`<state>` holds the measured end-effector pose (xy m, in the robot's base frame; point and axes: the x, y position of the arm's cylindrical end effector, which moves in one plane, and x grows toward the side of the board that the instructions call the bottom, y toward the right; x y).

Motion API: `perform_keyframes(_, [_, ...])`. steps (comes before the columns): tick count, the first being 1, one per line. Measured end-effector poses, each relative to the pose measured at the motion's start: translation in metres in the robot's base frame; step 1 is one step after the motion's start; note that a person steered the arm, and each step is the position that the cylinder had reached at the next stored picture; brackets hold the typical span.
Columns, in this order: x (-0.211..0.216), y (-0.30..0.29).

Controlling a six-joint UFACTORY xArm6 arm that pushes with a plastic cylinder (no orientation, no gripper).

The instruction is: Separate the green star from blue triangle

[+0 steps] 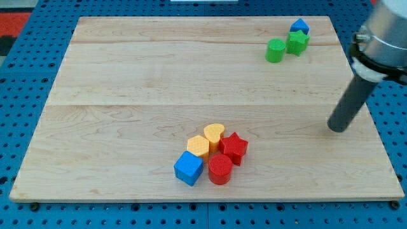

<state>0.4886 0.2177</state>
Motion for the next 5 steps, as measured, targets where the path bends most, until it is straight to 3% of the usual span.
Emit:
perform_keyframes(3, [-0.147,0.052])
perform_keyframes(5, [-0.204,0.045])
